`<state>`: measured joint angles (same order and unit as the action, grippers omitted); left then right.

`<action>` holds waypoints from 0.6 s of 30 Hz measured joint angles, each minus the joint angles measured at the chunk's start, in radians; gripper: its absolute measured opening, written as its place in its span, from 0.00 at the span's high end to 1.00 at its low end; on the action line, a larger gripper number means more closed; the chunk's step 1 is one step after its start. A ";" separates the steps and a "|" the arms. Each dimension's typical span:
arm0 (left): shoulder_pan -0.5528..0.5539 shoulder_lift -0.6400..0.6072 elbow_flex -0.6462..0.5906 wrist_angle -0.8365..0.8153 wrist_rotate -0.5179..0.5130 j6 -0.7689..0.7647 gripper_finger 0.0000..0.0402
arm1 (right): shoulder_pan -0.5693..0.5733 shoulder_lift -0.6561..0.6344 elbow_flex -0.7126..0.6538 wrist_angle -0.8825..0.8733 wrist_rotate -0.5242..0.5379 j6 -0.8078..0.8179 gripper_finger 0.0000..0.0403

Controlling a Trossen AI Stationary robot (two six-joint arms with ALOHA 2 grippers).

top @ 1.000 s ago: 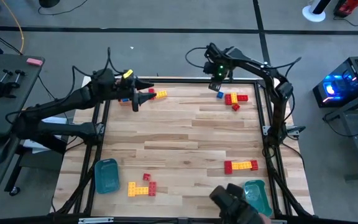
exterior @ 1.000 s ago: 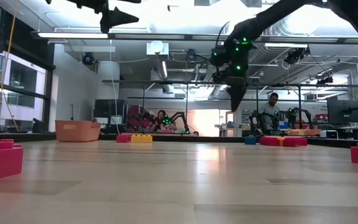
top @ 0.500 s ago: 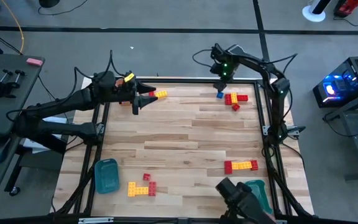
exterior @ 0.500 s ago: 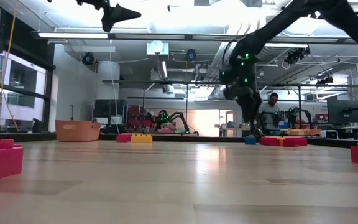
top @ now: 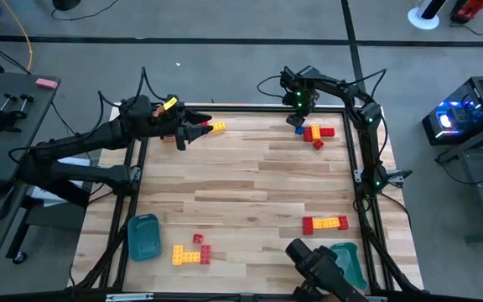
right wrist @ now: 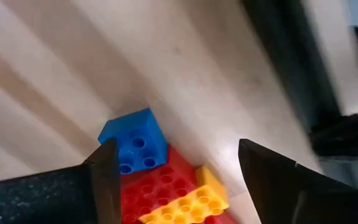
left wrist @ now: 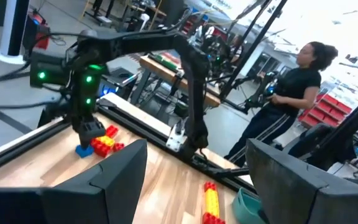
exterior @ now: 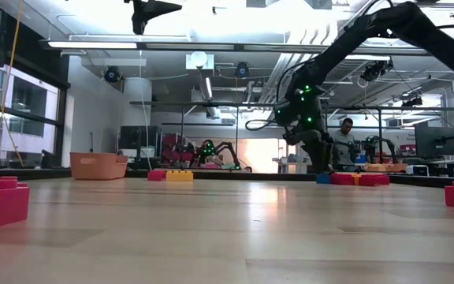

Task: Sort blocks
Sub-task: Put the blue game piece into the orange bin

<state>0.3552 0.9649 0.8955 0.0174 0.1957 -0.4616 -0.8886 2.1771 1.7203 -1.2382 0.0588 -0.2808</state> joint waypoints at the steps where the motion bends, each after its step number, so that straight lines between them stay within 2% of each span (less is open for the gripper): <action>1: -0.004 0.000 0.000 0.007 -0.001 0.000 0.36 | 0.000 0.001 0.000 -0.001 -0.008 0.000 0.47; 6: -0.016 0.000 0.000 0.032 -0.035 -0.014 0.36 | 0.000 0.001 0.000 0.018 -0.026 -0.008 0.49; 9: -0.023 0.000 0.000 0.036 -0.059 -0.017 0.36 | 0.000 -0.008 -0.002 0.035 -0.072 -0.013 0.50; 18: -0.025 0.000 0.000 0.034 -0.070 -0.016 0.36 | 0.017 -0.105 -0.002 0.066 -0.088 -0.028 0.51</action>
<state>0.3306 0.9649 0.8955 0.0517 0.1257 -0.4778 -0.8718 2.0721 1.7184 -1.1721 -0.0288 -0.3088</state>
